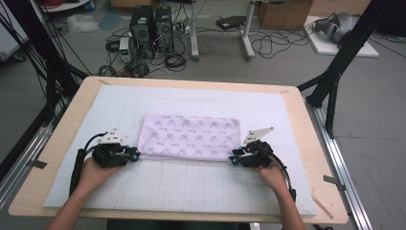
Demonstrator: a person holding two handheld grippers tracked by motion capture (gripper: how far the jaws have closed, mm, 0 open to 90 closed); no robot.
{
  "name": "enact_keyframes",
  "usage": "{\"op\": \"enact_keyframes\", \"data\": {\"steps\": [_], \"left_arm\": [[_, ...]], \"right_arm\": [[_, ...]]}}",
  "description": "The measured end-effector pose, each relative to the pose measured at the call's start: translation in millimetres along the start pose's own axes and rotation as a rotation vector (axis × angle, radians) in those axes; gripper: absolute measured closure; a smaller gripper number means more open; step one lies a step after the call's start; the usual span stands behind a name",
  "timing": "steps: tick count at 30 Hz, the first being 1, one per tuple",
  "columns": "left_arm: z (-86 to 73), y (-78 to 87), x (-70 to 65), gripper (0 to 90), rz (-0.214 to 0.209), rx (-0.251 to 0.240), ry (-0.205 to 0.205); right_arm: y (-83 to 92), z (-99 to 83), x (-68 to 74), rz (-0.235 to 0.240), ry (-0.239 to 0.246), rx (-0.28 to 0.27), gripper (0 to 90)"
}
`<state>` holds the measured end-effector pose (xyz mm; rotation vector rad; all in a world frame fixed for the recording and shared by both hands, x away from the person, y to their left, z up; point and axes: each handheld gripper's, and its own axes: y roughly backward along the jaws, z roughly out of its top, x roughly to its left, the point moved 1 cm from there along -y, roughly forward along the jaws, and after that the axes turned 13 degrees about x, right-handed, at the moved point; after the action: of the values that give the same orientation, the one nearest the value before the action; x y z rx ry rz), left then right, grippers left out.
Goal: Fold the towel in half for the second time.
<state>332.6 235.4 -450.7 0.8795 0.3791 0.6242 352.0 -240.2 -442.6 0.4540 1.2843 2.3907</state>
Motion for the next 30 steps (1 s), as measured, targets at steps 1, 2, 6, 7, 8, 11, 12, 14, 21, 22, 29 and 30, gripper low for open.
{"op": "enact_keyframes", "data": {"steps": [1,2,6,7,8,11,12,14,21,22,29,30], "left_arm": [[-0.2,-0.1,0.2,83.2,0.008,-0.004,-0.002],[0.0,1.4,0.8,85.7,0.009,-0.005,-0.007],[3.5,11.7,0.4,89.2,0.019,-0.04,-0.012],[4.5,14.2,-0.1,89.4,0.021,-0.047,-0.018],[6.4,18.0,-1.1,89.4,0.027,-0.058,-0.023],[9.8,21.7,-4.0,89.6,0.008,-0.075,-0.042],[10.6,20.4,-4.9,89.2,0.003,-0.068,-0.047],[11.6,15.5,-5.7,75.0,-0.009,-0.057,-0.038],[12.0,0.0,-1.2,70.8,-0.012,-0.007,0.014],[11.9,0.6,-1.0,78.6,-0.004,-0.013,0.01],[10.0,15.4,-6.0,89.8,-0.024,-0.072,-0.004],[9.8,15.6,-6.7,89.8,-0.022,-0.069,-0.01]], "right_arm": [[-0.7,0.4,0.2,0.008,0.004,0.003,79.1],[-0.4,1.1,-0.3,0.012,0.011,0.002,83.9],[7.8,2.5,-2.8,0.007,0.009,-0.03,84.9],[10.0,2.3,-2.6,0.004,0.009,-0.039,84.9],[11.9,2.1,-2.7,0.003,0.008,-0.043,84.9],[17.3,2.1,-2.6,-0.013,0.006,-0.063,84.8],[17.6,2.1,-2.3,-0.018,0.004,-0.062,84.7],[16.6,1.7,-2.6,-0.008,0.0,-0.056,84.4],[7.8,0.8,-4.9,-0.004,-0.012,-0.023,82.5],[6.7,0.2,-5.6,0.001,-0.013,-0.021,82.6],[12.7,-2.8,-7.2,-0.005,-0.022,-0.041,84.5],[13.1,-3.5,-7.4,0.003,-0.028,-0.04,84.4]]}}
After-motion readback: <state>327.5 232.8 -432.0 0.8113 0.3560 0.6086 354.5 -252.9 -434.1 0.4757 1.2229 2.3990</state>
